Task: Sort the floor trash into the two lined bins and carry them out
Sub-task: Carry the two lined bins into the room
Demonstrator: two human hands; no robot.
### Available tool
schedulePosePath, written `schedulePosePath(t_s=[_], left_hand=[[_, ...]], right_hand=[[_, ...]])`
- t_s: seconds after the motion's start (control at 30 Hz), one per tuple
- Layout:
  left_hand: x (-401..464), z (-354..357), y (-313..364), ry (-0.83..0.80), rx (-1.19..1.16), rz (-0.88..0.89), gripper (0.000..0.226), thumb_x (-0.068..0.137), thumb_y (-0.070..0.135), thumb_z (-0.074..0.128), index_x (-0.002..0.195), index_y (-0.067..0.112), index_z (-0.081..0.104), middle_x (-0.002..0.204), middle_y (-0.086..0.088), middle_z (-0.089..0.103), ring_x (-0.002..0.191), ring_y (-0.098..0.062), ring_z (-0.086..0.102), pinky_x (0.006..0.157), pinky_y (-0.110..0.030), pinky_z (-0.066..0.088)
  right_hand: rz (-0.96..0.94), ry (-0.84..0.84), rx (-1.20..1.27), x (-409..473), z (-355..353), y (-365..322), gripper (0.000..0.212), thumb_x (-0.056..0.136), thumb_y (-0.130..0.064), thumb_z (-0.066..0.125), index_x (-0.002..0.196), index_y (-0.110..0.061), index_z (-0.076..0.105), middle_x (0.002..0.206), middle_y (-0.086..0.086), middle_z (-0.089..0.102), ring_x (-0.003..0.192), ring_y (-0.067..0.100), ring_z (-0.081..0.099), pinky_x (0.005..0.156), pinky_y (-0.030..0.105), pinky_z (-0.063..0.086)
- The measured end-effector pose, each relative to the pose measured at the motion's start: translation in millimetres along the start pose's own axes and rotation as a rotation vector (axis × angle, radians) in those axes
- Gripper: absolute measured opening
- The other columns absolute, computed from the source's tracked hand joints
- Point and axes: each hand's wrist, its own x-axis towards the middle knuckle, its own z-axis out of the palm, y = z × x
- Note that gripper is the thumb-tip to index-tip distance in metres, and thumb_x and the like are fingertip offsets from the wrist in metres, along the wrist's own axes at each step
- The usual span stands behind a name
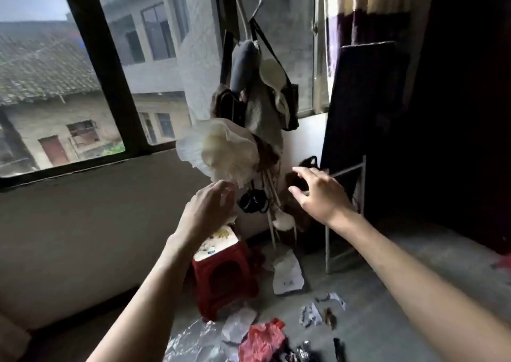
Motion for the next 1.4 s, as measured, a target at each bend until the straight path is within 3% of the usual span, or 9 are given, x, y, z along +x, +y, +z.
schedulePosePath(t_s=[0.27, 0.43, 0.7, 0.93, 1.07, 1.4], left_hand=[[-17.8, 112.9, 133.3, -0.148, -0.176, 0.081, 0.025, 0.094, 0.023, 0.049, 0.113, 0.023, 0.064, 0.106, -0.005, 0.070, 0.096, -0.030, 0.066, 0.083, -0.038, 0.052], [-11.1, 202.3, 256.3, -0.180, -0.258, 0.142, 0.026, 0.093, 0.023, 0.049, 0.114, 0.023, 0.064, 0.109, -0.002, 0.070, 0.101, -0.025, 0.065, 0.087, -0.038, 0.052], [12.0, 347.7, 454.8, -0.347, -0.372, 0.240, 0.026, 0.093, 0.026, 0.046, 0.114, 0.026, 0.062, 0.102, 0.000, 0.071, 0.092, -0.022, 0.067, 0.086, -0.036, 0.053], [48.8, 477.2, 569.6, -0.490, -0.404, 0.226, 0.027, 0.093, 0.021, 0.049, 0.117, 0.020, 0.062, 0.106, -0.006, 0.070, 0.099, -0.023, 0.065, 0.088, -0.032, 0.050], [100.1, 576.0, 650.4, -0.553, -0.457, 0.243, 0.026, 0.092, 0.018, 0.050, 0.114, 0.021, 0.063, 0.107, -0.003, 0.070, 0.100, -0.023, 0.065, 0.089, -0.031, 0.050], [190.2, 759.0, 810.9, -0.788, -0.435, 0.291, 0.024, 0.092, 0.015, 0.049, 0.111, 0.017, 0.065, 0.105, -0.004, 0.070, 0.098, -0.022, 0.065, 0.085, -0.027, 0.046]], right_hand=[[0.223, 0.099, 0.021, -90.3, -68.2, 158.9, 0.037, 0.089, -0.027, 0.059, 0.125, -0.018, 0.059, 0.111, -0.001, 0.065, 0.105, 0.020, 0.060, 0.086, 0.032, 0.047], [0.322, 0.126, -0.016, -143.0, -140.6, 289.6, 0.035, 0.088, -0.024, 0.061, 0.122, -0.016, 0.061, 0.105, 0.000, 0.066, 0.099, 0.020, 0.062, 0.086, 0.033, 0.049], [0.520, 0.140, -0.084, -203.9, -241.2, 486.7, 0.033, 0.087, -0.020, 0.063, 0.119, -0.011, 0.062, 0.107, 0.005, 0.067, 0.100, 0.024, 0.064, 0.090, 0.034, 0.046], [0.645, 0.125, -0.085, -219.2, -274.1, 641.7, 0.032, 0.085, -0.016, 0.065, 0.116, -0.008, 0.064, 0.101, 0.007, 0.070, 0.090, 0.024, 0.067, 0.087, 0.031, 0.047], [0.728, 0.110, -0.101, -206.3, -289.4, 752.9, 0.033, 0.087, -0.019, 0.064, 0.119, -0.010, 0.063, 0.105, 0.006, 0.070, 0.094, 0.024, 0.067, 0.089, 0.038, 0.050], [0.966, 0.079, -0.085, -172.5, -314.9, 981.9, 0.032, 0.088, -0.023, 0.062, 0.119, -0.012, 0.062, 0.101, 0.002, 0.071, 0.094, 0.019, 0.067, 0.083, 0.025, 0.044]])
